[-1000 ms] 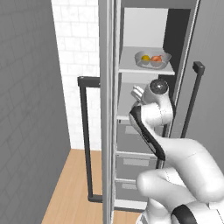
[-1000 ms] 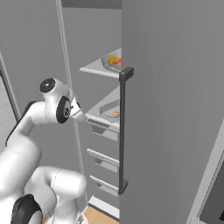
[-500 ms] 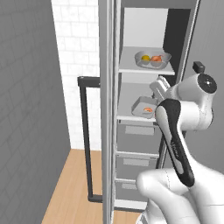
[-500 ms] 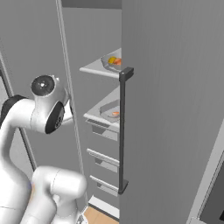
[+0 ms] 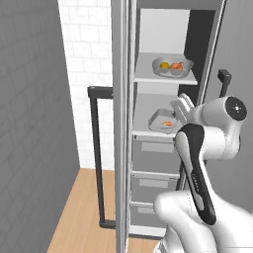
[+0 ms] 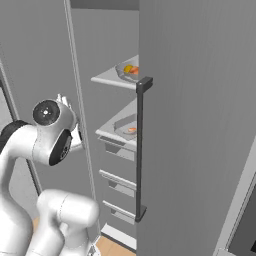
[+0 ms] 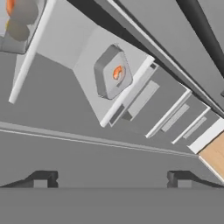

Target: Take the meat container that has the shrimp and place it on the second highest rack of the freezer. Then take the vegetable container that has the onion and lemon and place it on the highest rack of the freezer.

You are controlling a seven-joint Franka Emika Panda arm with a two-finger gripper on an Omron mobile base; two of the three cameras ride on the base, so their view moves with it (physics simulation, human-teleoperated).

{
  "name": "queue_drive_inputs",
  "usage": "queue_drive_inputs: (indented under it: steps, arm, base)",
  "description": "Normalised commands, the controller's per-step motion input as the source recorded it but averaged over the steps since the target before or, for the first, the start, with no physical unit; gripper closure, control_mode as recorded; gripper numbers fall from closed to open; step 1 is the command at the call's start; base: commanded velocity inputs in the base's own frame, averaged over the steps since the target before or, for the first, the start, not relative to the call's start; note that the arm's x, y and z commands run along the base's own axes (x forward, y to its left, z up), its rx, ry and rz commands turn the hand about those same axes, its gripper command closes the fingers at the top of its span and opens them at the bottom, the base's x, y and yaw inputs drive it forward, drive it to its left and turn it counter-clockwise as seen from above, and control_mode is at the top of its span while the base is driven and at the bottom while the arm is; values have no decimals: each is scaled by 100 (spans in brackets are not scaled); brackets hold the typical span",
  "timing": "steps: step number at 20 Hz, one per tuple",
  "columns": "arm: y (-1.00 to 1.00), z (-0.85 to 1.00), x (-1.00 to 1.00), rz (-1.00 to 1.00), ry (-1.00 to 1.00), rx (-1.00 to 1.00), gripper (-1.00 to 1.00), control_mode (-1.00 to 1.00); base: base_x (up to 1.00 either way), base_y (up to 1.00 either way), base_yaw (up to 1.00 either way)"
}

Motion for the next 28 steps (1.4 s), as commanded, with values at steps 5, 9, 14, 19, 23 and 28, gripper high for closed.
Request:
queue_drive_inputs:
  steps: [5,9,14,19,23,28]
  arm:
    - [-54,-100,37,10,-32,-8,-100,-100]
    - [-64,-100,62,1,-23,-20,-100,-100]
    - [-62,-100,68,1,-23,-22,-100,-100]
    - [-26,-100,88,0,-12,-29,-100,-100]
    - [29,-9,71,0,54,-31,-100,-100]
    - [18,12,36,-2,34,-5,-100,-100]
  base:
    - [0,0,0]
    - [0,0,0]
    - [0,0,0]
    - [0,0,0]
    - [0,0,0]
    - [0,0,0]
